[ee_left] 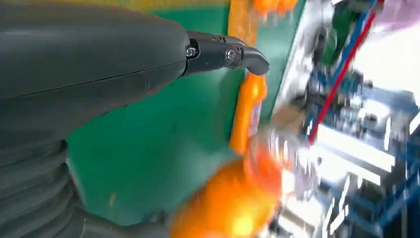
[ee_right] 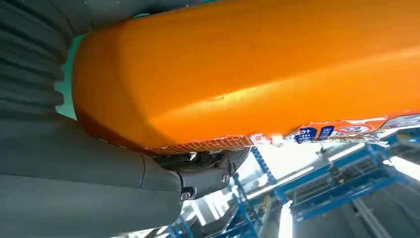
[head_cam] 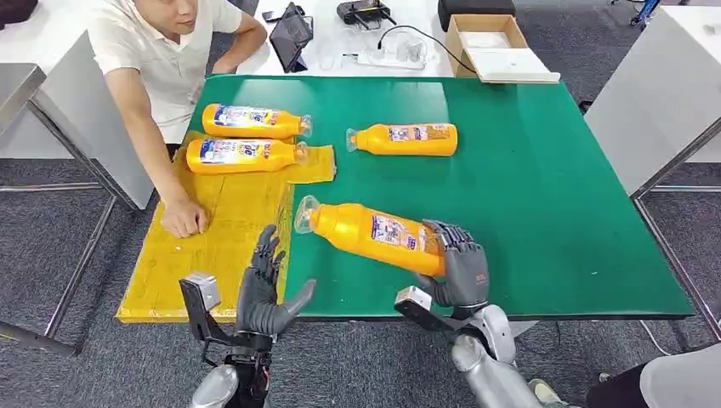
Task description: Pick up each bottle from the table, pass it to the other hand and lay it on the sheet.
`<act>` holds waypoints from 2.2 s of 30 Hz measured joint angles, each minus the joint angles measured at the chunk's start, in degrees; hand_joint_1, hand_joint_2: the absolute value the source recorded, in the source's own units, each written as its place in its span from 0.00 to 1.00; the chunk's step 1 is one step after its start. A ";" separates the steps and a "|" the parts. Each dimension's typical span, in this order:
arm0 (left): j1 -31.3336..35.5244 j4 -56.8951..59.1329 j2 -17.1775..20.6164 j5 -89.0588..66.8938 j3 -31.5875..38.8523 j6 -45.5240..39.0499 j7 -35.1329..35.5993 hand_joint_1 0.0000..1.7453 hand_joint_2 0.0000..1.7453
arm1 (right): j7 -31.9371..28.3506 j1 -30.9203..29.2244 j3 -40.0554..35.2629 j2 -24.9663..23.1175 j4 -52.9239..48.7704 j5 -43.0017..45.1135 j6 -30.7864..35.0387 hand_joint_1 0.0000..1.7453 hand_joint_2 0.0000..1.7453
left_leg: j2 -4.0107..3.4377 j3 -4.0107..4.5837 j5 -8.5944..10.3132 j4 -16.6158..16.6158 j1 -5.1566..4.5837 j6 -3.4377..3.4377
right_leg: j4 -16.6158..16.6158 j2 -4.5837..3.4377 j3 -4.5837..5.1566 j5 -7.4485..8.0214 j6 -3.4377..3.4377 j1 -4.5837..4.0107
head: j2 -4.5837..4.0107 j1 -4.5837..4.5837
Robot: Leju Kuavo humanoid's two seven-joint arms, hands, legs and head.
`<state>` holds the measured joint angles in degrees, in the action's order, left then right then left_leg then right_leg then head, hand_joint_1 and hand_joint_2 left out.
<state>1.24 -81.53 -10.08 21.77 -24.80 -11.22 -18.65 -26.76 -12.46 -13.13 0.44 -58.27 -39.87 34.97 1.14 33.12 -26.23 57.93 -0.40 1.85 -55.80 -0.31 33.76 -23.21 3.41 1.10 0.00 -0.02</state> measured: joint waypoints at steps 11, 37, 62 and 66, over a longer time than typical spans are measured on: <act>1.92 0.94 0.18 13.39 -2.63 12.21 4.18 0.00 1.00 | -11.23 0.63 -9.97 -3.98 0.31 6.74 -1.33 1.00 1.00 | 0.00 0.06 0.01 0.00 0.05 -0.01 | -0.01 0.00 0.09 0.00 0.00 -0.06 | 0.00 0.00; 1.61 -0.35 -2.45 13.25 -0.70 10.22 -7.76 1.00 1.00 | -11.36 -2.10 -19.00 -7.02 5.93 14.89 -6.21 0.00 0.00 | -0.05 0.08 0.01 0.00 0.05 -0.01 | -0.01 -0.02 0.13 0.00 -0.01 -0.07 | 0.00 0.00; 1.65 -1.71 -1.55 14.88 3.71 2.85 -3.15 1.00 1.00 | -11.43 8.43 -21.79 -4.85 -14.89 -6.05 1.44 0.00 0.00 | -0.07 0.16 0.00 0.00 0.06 -0.01 | -0.01 -0.01 0.21 -0.01 -0.01 -0.07 | 0.00 0.02; 1.04 -1.71 -0.94 14.34 4.50 2.33 -3.32 1.00 1.00 | -11.43 10.11 -20.02 -4.26 -18.69 -6.38 1.44 0.00 0.00 | -0.02 0.16 0.00 -0.01 0.06 -0.01 | 0.00 0.00 0.20 -0.02 -0.02 -0.07 | 0.00 -0.02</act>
<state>2.28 -83.23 -11.02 36.11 -20.30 -8.90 -21.97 -38.18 -2.35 -33.16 -3.82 -76.96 -46.25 36.41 1.12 33.28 -26.23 57.93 -0.33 1.84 -55.80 -0.31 33.96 -23.22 3.38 1.04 0.00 -0.04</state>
